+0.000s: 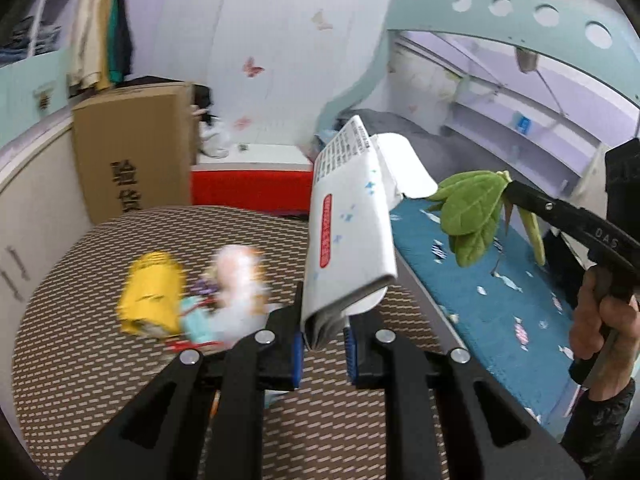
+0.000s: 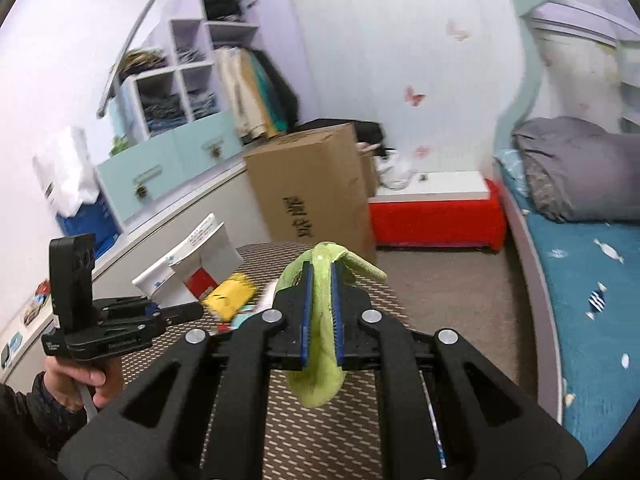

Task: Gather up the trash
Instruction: 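Carry the held box and plush sprout with both tools over the blue bin, then open both tools over the bin to drop the box and sprout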

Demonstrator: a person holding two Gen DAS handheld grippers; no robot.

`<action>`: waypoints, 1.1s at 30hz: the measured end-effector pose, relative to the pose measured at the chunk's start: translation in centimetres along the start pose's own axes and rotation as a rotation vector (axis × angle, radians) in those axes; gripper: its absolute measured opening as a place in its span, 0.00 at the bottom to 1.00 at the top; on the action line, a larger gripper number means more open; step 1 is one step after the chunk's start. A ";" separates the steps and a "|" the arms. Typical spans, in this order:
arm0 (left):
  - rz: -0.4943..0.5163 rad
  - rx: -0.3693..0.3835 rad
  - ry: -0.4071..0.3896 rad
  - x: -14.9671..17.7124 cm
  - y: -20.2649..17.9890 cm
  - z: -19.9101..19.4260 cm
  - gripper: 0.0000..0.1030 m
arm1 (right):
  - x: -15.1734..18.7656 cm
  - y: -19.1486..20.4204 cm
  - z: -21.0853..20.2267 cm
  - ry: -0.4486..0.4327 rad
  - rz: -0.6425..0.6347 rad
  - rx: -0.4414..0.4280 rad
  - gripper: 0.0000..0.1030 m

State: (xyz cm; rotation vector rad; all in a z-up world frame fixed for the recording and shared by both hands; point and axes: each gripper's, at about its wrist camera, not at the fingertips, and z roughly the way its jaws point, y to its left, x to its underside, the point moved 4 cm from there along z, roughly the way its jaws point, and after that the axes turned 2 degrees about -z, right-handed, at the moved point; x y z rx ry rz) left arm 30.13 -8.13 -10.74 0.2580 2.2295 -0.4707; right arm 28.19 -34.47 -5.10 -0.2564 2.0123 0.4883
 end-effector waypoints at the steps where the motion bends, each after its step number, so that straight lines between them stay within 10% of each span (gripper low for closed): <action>1: 0.004 0.017 0.008 -0.1 -1.1 0.8 0.15 | 0.4 -1.3 -0.4 0.001 0.016 0.019 0.08; 21: 0.128 0.184 0.282 2.0 -14.6 19.7 0.15 | 19.0 -23.9 11.2 0.346 0.497 0.175 0.10; 24: 0.150 0.181 0.332 2.5 -15.7 22.1 0.15 | 22.4 -26.5 12.8 0.386 0.606 0.197 0.63; 33: 0.261 0.160 0.479 4.1 -19.3 27.9 0.16 | 22.6 -29.7 6.8 0.253 0.726 0.249 0.77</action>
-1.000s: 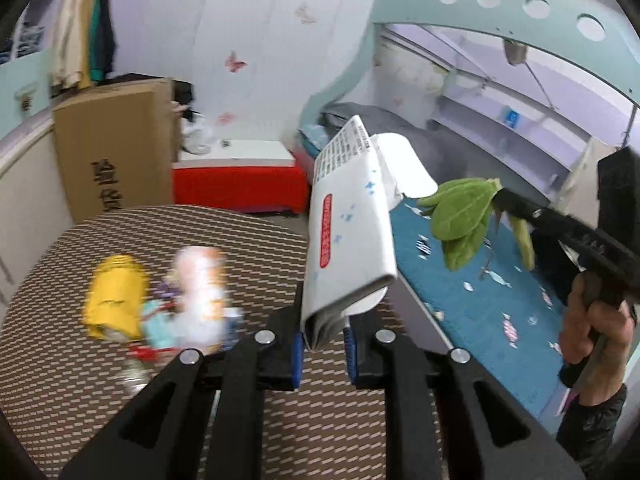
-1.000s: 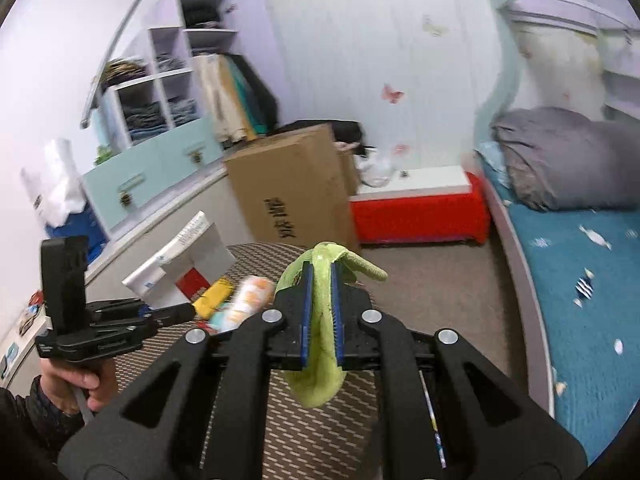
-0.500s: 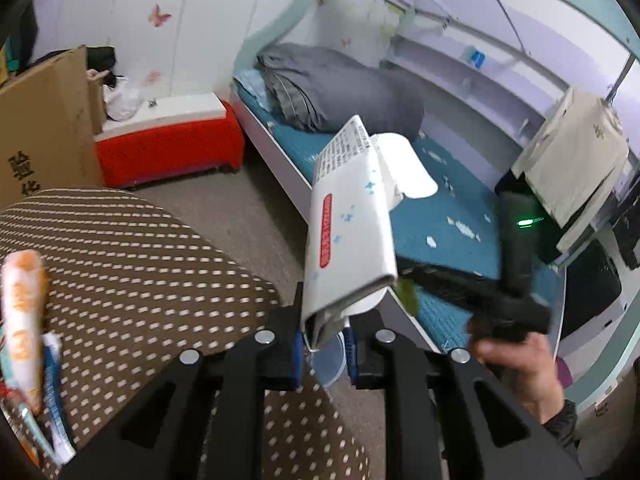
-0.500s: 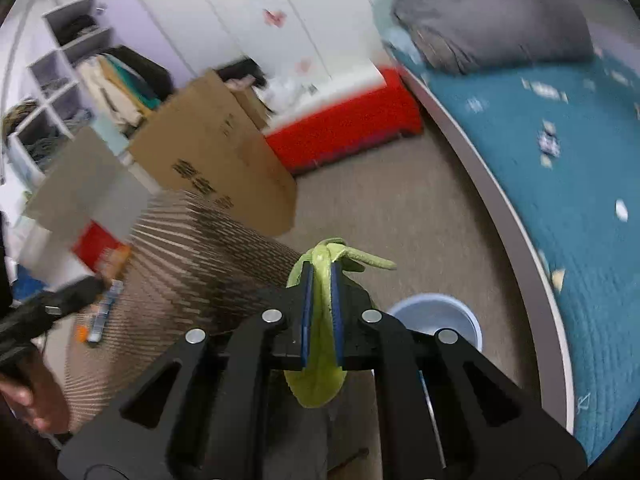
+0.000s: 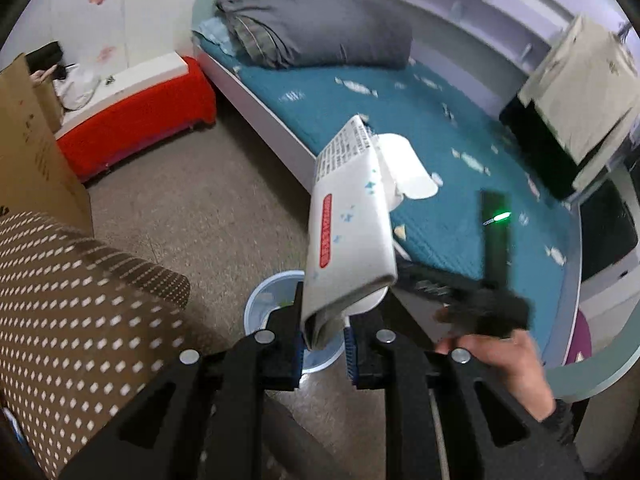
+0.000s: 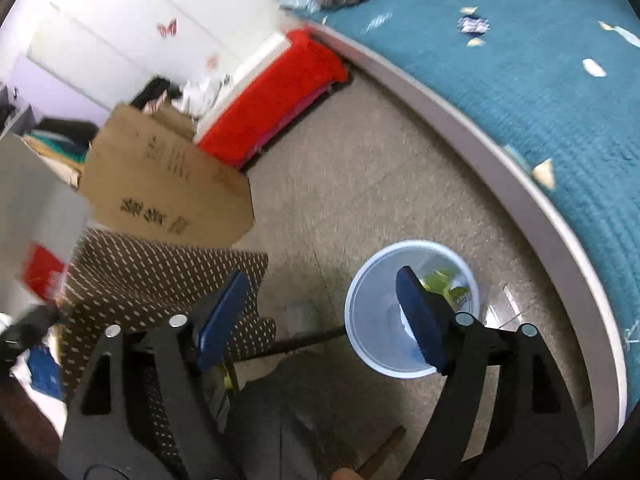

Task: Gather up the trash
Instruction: 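Open both tools over the bin to drop the box and sprout, then move both open tools back over the table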

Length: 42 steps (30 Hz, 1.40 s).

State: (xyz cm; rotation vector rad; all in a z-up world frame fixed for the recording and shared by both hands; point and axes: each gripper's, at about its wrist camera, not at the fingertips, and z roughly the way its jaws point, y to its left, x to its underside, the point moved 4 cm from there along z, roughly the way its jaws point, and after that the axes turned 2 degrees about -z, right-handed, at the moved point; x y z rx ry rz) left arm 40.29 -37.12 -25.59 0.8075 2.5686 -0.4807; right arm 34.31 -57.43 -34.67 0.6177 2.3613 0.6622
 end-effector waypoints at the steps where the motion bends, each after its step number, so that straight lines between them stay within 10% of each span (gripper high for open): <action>1: 0.011 -0.005 0.018 -0.1 -0.2 0.5 0.16 | -0.2 -0.1 -0.8 -0.017 -0.001 0.000 0.78; 5: 0.058 -0.015 0.129 -0.8 -1.2 3.8 0.33 | -0.6 -0.1 -3.5 -0.066 -0.001 -0.013 0.82; 7: 0.057 -0.042 0.170 -1.2 -0.9 5.1 0.73 | -0.7 0.4 -4.3 -0.080 -0.008 -0.015 0.83; 10: 0.025 -0.087 0.173 -1.8 -0.1 5.3 0.83 | -0.8 0.8 -4.5 -0.079 -0.013 -0.017 0.86; 42: -0.084 -0.194 -0.309 6.7 4.0 -16.1 0.91 | 4.9 18.0 -10.3 -0.159 -0.267 0.049 0.94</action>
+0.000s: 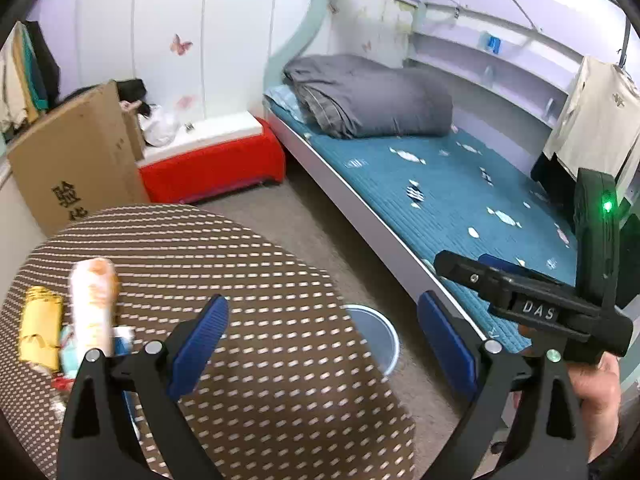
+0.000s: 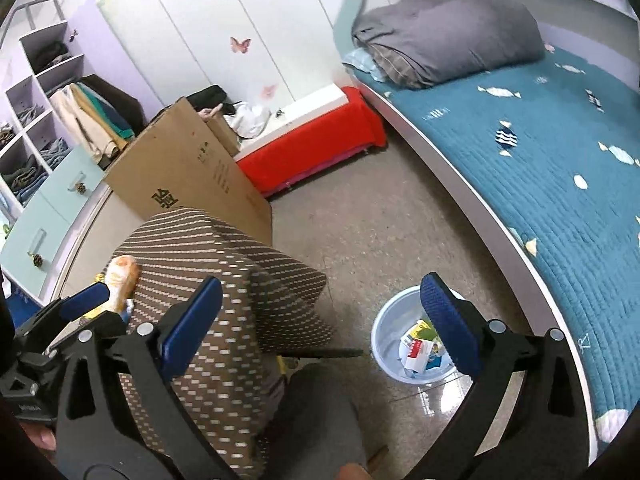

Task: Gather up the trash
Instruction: 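Move both open tools back over the table, then grasp the orange bottle cap with the left tool while the right tool grasps the blue toothpaste tube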

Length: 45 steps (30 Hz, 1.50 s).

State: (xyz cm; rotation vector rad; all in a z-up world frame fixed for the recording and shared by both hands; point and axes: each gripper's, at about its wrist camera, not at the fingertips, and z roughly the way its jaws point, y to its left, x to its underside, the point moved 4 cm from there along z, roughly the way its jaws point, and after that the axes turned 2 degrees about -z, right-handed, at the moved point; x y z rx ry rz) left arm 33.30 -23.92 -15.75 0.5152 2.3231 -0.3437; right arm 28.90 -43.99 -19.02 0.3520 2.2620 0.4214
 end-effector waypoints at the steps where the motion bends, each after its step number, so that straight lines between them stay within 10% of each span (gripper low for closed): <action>1: -0.001 -0.006 -0.009 0.2 0.6 -0.7 0.91 | 0.0 0.7 -0.1 -0.002 -0.005 -0.006 0.94; 23: -0.179 -0.181 -0.092 7.7 13.5 -10.2 0.91 | 4.8 16.2 0.0 0.059 -0.244 -0.136 0.94; 45: -0.283 -0.255 0.000 13.4 21.0 -7.5 0.83 | 8.1 21.3 4.7 0.153 -0.341 -0.126 0.94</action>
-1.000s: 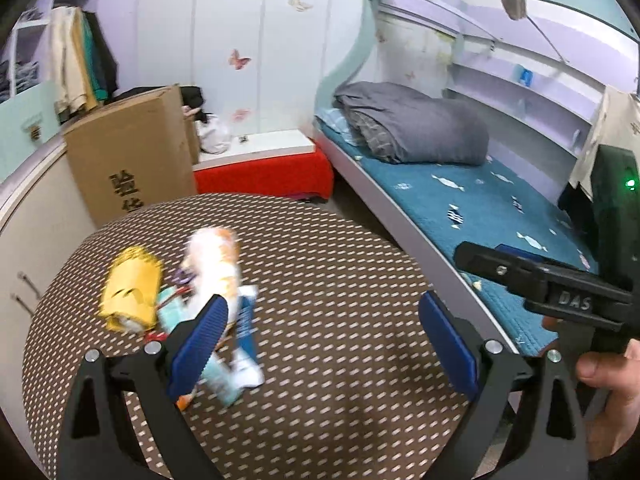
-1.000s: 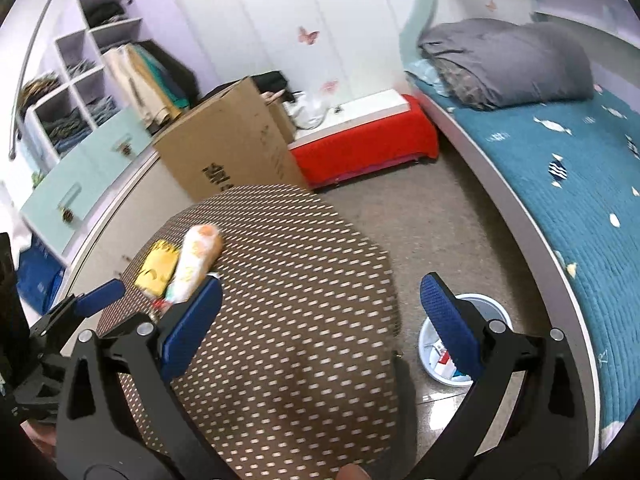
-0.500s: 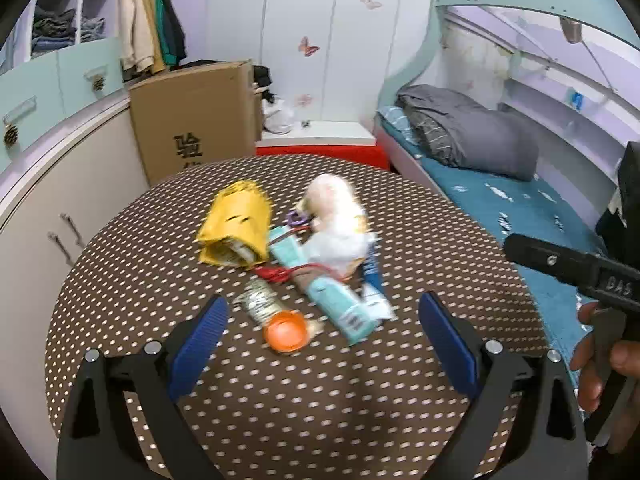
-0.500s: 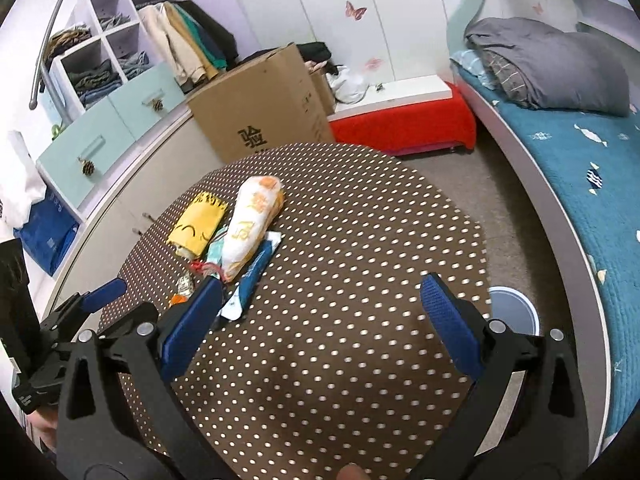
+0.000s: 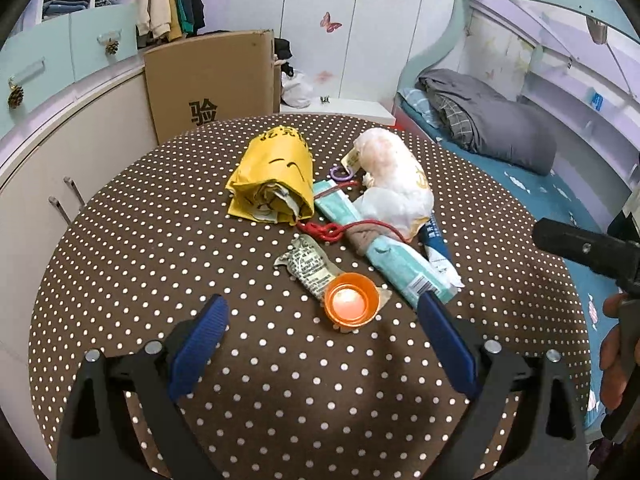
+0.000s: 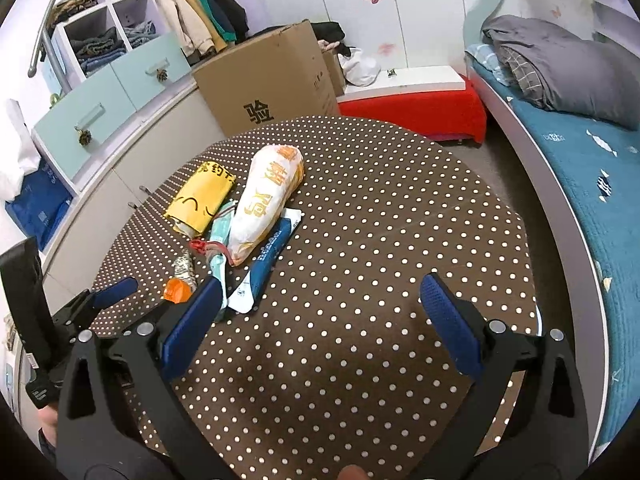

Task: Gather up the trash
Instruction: 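Grasp the orange bottle cap with the left tool while the right tool grasps the blue toothpaste tube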

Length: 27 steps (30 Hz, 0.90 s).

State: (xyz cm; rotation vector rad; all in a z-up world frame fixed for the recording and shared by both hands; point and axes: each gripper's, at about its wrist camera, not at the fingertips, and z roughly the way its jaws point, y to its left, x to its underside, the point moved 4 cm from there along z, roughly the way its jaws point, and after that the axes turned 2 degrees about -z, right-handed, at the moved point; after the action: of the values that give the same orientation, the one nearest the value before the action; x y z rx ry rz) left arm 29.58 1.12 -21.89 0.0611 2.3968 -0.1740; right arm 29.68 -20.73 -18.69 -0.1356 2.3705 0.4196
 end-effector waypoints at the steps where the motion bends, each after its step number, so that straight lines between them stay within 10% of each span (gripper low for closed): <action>1: -0.001 0.010 0.011 -0.1 0.0 0.3 0.76 | 0.0 0.1 0.4 0.007 -0.006 0.010 0.94; 9: -0.029 0.074 0.041 0.0 0.1 1.1 0.31 | -0.6 2.0 3.4 0.045 -0.072 0.056 0.94; 15: -0.032 0.084 0.021 0.1 0.2 0.4 0.28 | -1.0 4.0 5.9 0.075 -0.134 0.080 0.90; 27: -0.081 0.073 0.008 1.2 2.2 -1.4 0.28 | -0.6 4.5 7.0 0.076 -0.209 0.161 0.14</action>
State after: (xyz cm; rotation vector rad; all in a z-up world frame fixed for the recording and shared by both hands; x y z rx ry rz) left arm 27.93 3.50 -21.94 -0.0018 2.4019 -0.3005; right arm 33.68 -14.10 -21.96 -0.3252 2.4229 0.1250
